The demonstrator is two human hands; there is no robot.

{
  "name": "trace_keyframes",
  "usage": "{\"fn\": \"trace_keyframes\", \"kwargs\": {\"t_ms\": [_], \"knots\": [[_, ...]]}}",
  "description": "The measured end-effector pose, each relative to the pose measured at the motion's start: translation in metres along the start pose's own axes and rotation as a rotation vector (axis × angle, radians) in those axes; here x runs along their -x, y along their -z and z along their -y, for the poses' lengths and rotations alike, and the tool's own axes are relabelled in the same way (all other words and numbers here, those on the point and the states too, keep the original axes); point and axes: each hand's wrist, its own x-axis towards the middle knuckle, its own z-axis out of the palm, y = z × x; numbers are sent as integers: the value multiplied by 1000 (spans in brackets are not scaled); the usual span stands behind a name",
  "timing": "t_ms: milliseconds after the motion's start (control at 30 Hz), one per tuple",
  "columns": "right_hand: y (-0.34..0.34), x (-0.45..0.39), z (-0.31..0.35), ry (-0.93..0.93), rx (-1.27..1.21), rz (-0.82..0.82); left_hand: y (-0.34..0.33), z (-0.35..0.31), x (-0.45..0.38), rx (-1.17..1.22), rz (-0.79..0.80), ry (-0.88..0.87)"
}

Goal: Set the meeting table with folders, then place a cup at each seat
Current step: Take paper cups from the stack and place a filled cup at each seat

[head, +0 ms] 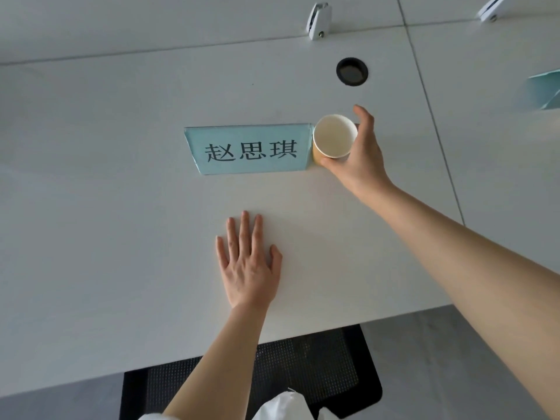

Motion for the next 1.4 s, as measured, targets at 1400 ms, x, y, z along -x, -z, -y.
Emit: {"fn": "trace_keyframes", "kwargs": {"t_ms": [1400], "knots": [[337,385,-298,-387,-163,-287,9,-345,227,534,254,-328]]}}
